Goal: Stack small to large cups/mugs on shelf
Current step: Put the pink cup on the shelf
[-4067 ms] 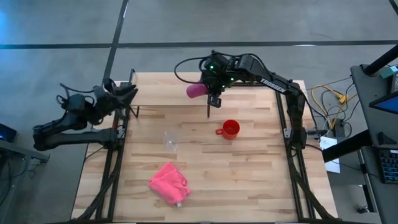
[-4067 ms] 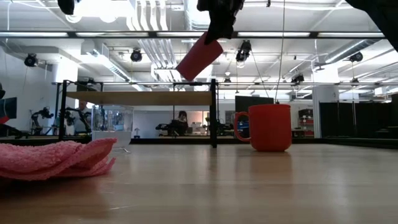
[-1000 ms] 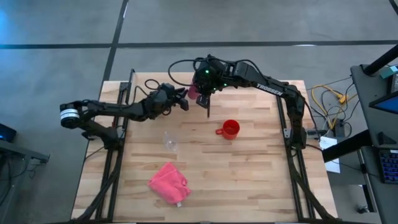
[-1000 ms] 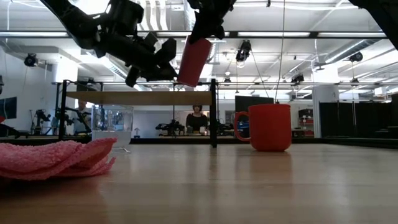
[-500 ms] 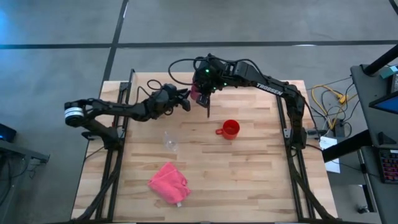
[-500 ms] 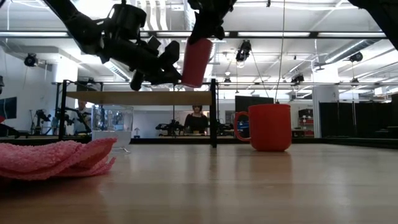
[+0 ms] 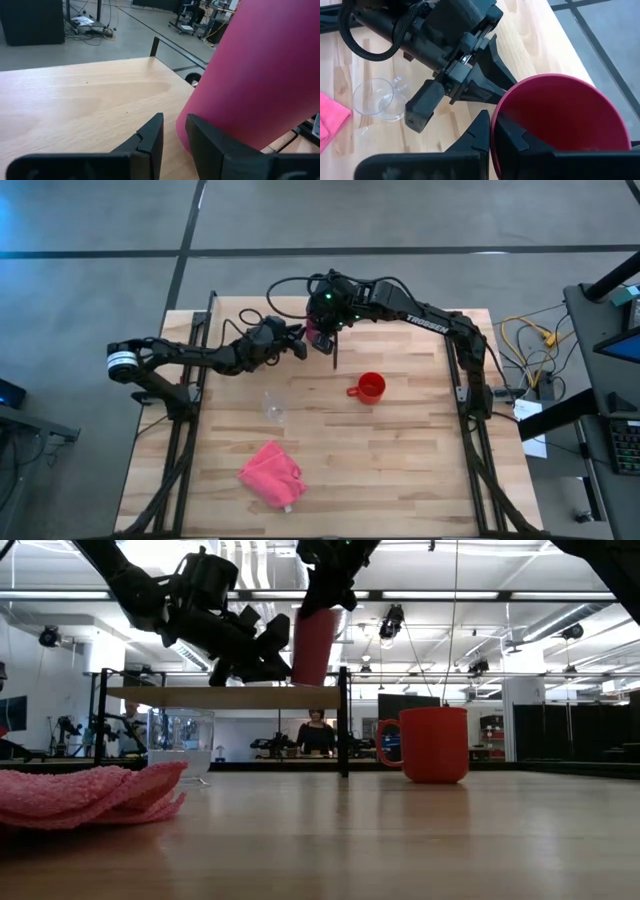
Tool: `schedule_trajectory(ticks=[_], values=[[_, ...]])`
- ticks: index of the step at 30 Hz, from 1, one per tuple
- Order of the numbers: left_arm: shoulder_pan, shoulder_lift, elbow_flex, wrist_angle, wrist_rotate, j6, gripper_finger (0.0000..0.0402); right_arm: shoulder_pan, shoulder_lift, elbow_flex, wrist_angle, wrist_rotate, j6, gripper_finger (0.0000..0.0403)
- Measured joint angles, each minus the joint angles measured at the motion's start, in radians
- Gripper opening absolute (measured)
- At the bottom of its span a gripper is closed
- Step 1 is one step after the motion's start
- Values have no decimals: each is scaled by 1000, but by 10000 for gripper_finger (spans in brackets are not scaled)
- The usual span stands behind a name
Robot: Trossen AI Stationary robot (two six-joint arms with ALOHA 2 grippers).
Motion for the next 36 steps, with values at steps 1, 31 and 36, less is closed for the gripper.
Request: schedule_trajectory(ticks=[1, 31, 36], values=[[0, 0, 0, 2, 2, -1, 75, -1, 0, 0, 0, 0, 0, 9], [4, -4, 5, 17, 38, -1, 75, -13, 2, -2, 55, 0, -2, 58], [4, -3, 4, 14, 33, 9, 75, -13, 2, -2, 42, 0, 0, 58]])
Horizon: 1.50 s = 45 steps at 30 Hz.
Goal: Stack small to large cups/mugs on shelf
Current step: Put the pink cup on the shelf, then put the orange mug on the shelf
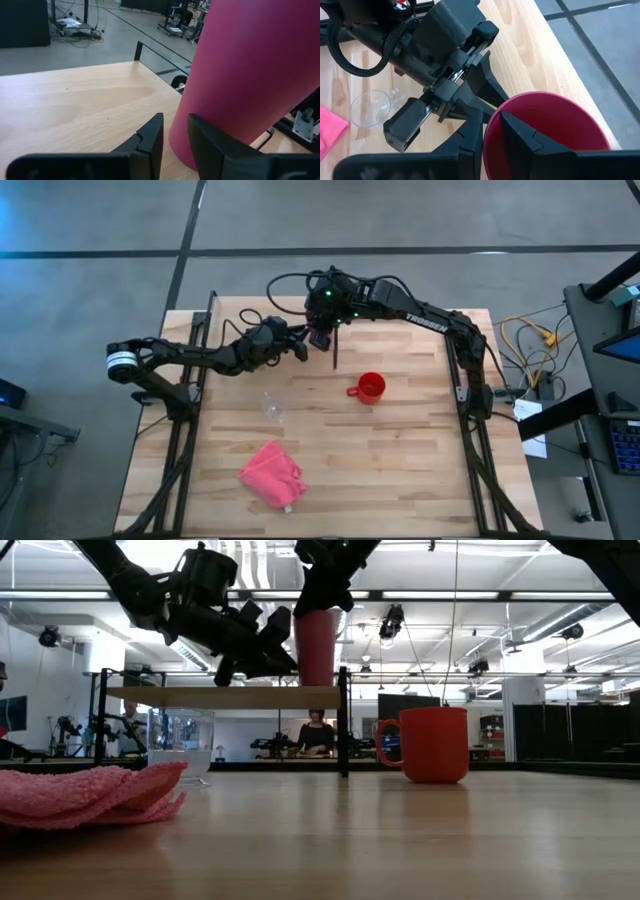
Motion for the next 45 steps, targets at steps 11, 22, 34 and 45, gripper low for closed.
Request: schedule_trajectory(ticks=[11, 22, 34, 45], values=[[26, -24, -2, -3, -5, 50, 75, -9, 0, -1, 34, 61, -54, 59], [48, -39, -3, -11, -8, 52, 75, -22, 0, -1, 71, 61, -52, 59], [51, -142, -11, -124, -3, 53, 75, 16, -18, 138, -47, 50, -17, 59], [41, -439, -10, -587, 221, 49, 75, 145, -92, 165, -569, 45, 248, 59]])
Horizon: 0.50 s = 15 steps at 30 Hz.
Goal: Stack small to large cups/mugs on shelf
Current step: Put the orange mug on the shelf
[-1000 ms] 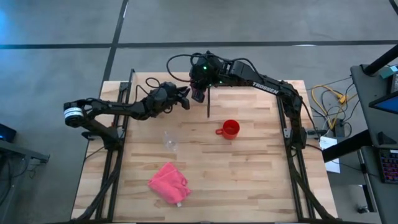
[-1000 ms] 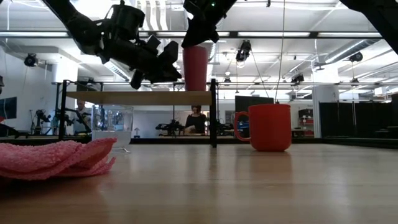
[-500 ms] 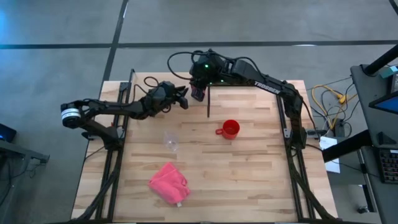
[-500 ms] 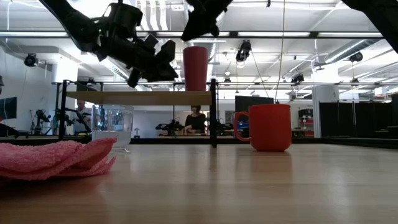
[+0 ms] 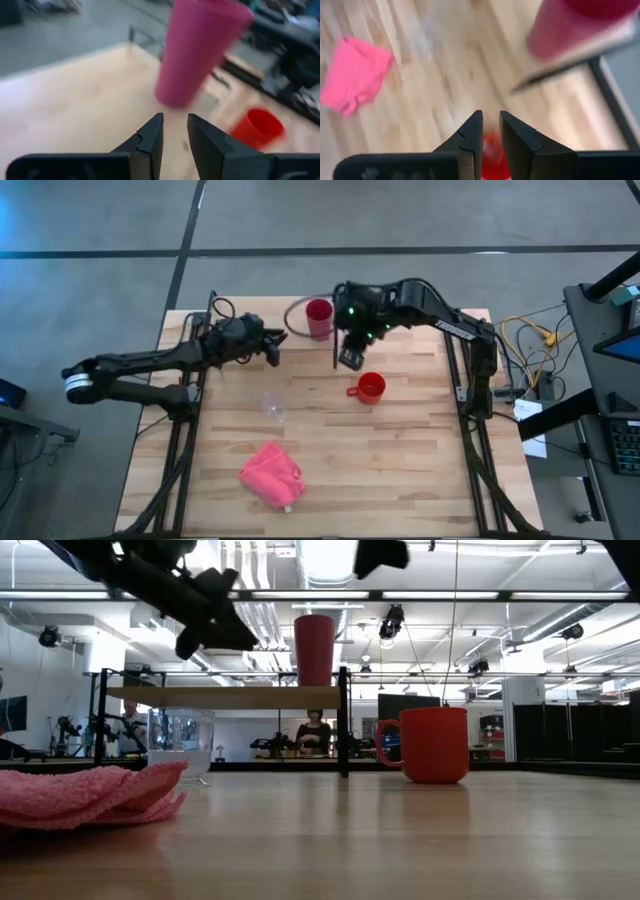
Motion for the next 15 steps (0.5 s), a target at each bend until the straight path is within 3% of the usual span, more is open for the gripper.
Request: schedule_trajectory(ticks=[6, 15], values=[[-55, -112, 3, -179, 168, -2, 75, 84, 12, -49, -43, 6, 113, 59], [-126, -171, 12, -184, 175, -1, 75, 116, 19, -315, -42, 20, 312, 59]])
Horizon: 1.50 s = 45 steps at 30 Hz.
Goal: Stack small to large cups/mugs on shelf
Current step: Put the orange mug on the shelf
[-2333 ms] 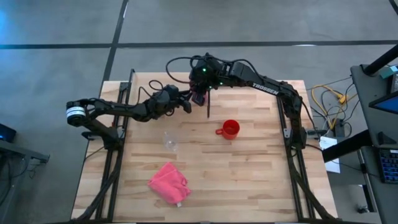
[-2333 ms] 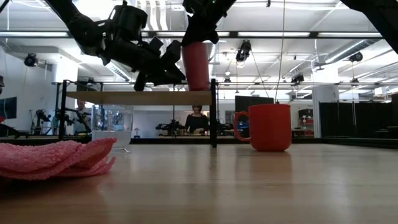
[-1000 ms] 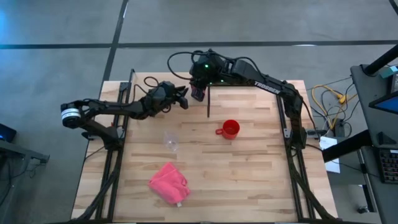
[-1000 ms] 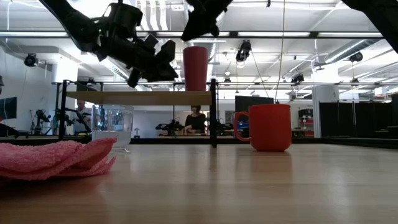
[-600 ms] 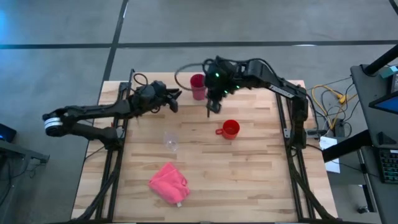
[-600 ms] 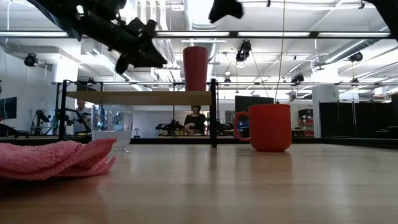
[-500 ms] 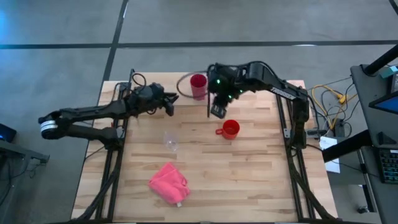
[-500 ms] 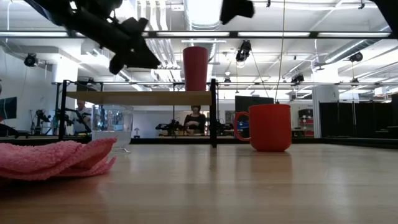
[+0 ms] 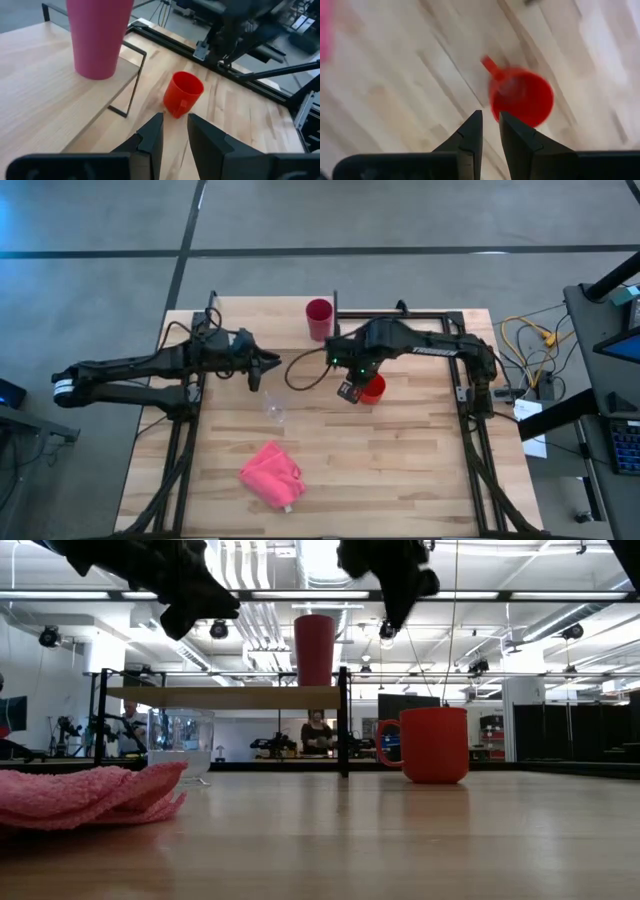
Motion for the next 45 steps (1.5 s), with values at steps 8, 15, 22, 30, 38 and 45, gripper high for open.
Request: schedule_trajectory(ticks=[8, 15, 22, 30, 38, 45], values=[[-6, 2, 0, 1, 0, 2, 75, -2, 1, -273, 142, -6, 91, 58], [-7, -7, 1, -3, 11, 29, 75, 3, 1, -373, 154, -25, 141, 58], [-7, -11, 1, 3, 12, 31, 75, 5, 0, -374, 193, -43, 136, 58], [-7, -10, 0, 5, 12, 31, 75, 5, -1, -426, 271, -40, 120, 58], [-7, -11, 1, 8, 13, 30, 75, 5, 0, -432, 277, -13, 100, 51], [-7, -11, 0, 10, 13, 25, 75, 5, -3, -429, 275, -14, 56, 35]])
